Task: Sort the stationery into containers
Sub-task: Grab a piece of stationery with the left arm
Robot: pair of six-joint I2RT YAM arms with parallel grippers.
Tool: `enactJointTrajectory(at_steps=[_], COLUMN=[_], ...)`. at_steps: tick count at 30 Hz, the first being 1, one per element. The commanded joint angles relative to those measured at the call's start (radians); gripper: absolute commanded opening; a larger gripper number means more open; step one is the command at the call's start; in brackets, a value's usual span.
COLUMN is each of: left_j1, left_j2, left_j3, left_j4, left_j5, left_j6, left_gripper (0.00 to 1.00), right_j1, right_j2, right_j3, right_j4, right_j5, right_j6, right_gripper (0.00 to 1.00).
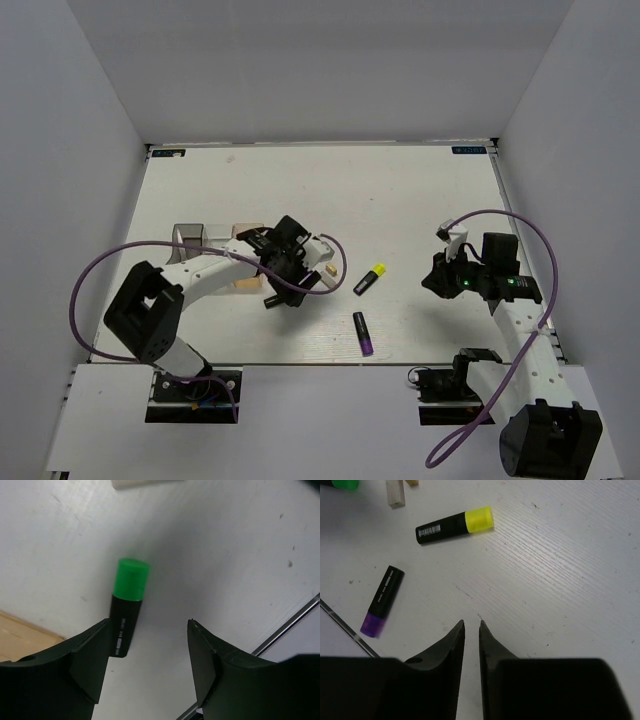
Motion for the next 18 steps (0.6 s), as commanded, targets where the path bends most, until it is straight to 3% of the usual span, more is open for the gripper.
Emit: enactJointTrajectory(at_steps=[1, 11, 18], left_j1=[-0.019, -0.088, -0.088], left_j2=[0.010, 0.106, 0.147], left_j3=[-0.013, -0.045, -0.077], left_j4=[-0.002, 0.073, 0.139], left_j5=[0.016, -0.172, -0.212], left_j6=[0.035, 0.081, 0.083], left_gripper=[0.71, 0.74, 0.74], right_j1=[0.001, -0.001, -0.002], right_j2=[-0.004, 0.005, 0.004], right_j3=[0.031, 0.034, 0.031], right_j4=[-0.013, -0.019, -0.025], right_j5=[-0.033, -0.038, -0.045], right_j6=[-0.023, -0.026, -0.031], right_gripper=[0.23, 0.27, 0.27])
